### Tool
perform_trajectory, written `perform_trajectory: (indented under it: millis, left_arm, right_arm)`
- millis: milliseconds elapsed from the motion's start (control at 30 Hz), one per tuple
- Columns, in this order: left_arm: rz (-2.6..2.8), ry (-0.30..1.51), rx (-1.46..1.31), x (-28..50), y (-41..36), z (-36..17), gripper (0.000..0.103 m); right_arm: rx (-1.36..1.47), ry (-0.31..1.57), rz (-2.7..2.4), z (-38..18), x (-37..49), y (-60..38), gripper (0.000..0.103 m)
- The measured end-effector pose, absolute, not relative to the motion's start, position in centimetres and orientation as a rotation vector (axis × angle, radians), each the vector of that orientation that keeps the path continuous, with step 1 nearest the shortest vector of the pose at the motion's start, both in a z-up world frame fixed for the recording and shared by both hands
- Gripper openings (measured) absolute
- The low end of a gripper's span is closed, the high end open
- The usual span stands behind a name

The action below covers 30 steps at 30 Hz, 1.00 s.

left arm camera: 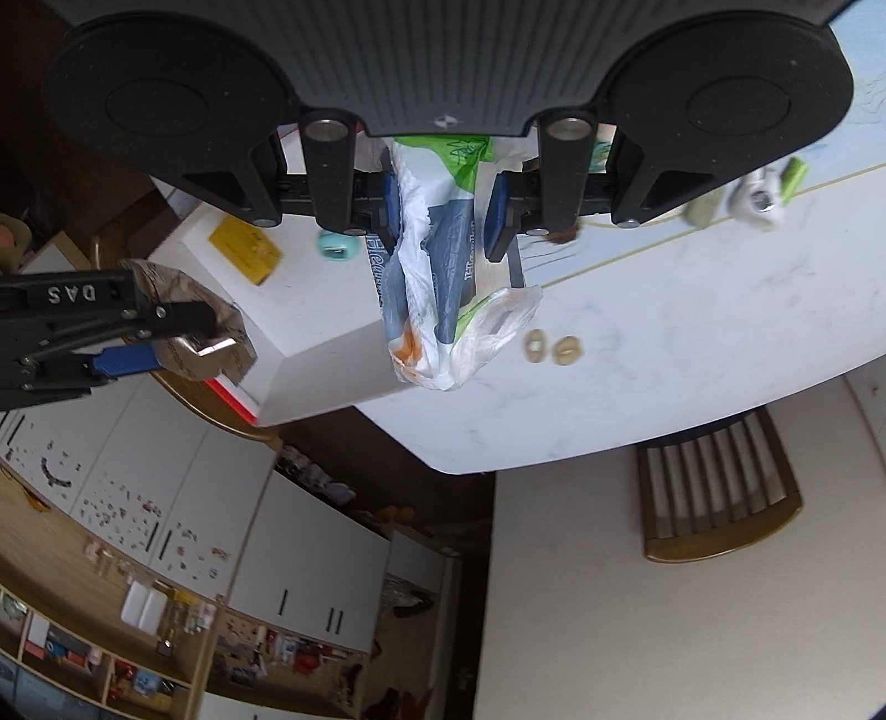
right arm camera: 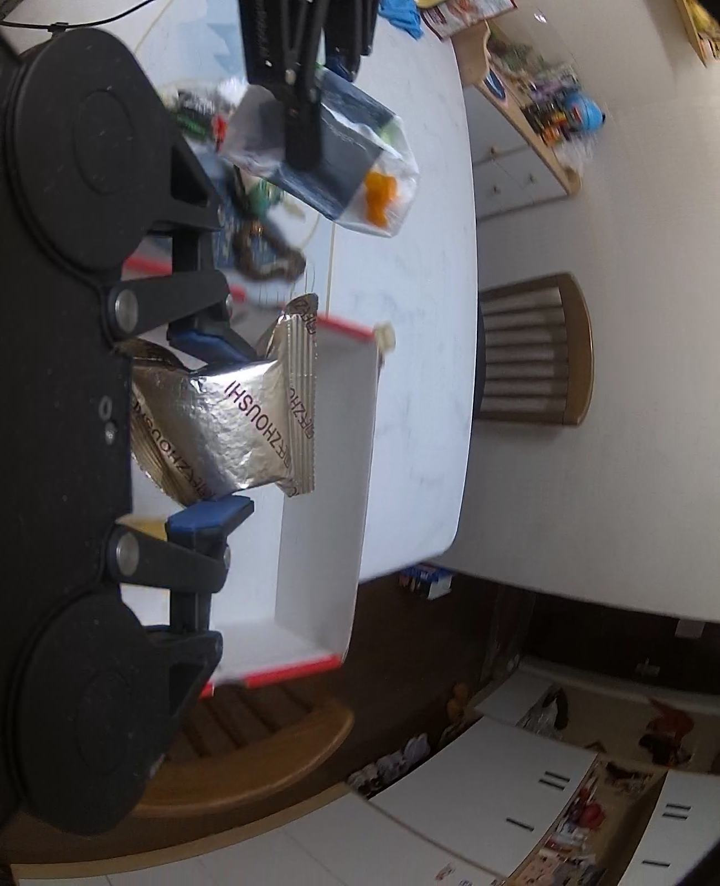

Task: Organize objects
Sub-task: 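Carry the wipe pack and gold bag into the red box and release both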

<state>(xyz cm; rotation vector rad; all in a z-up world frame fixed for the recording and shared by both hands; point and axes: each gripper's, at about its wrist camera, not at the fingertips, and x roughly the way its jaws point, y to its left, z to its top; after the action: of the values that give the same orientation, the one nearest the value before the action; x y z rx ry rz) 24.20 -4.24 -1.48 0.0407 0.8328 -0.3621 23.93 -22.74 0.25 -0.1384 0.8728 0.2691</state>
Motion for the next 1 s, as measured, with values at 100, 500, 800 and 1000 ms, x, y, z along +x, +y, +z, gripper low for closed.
perform_trajectory:
  millis: [100, 500, 800, 1000]
  left_arm:
    - [-0.378, 0.841, 0.063, 24.5, -6.7, -1.9, 0.029]
    - [-0.365, 0.894, 0.159, 28.4, -15.3, -5.4, 0.029]
    - [-0.290, 0.962, 0.192, 32.3, -18.0, -8.7, 0.029]
    - [-0.275, 1.025, 0.187, 34.1, -18.3, -10.7, 0.029]
  right_arm:
    - [-0.130, 0.871, 0.245, -0.3, 24.5, -24.8, 0.049]
    - [-0.090, 0.903, 0.182, -3.9, 28.6, -30.8, 0.049]
    - [-0.083, 0.957, 0.175, -7.2, 31.3, -31.4, 0.049]
    - [-0.051, 0.997, 0.184, -9.1, 32.9, -32.0, 0.049]
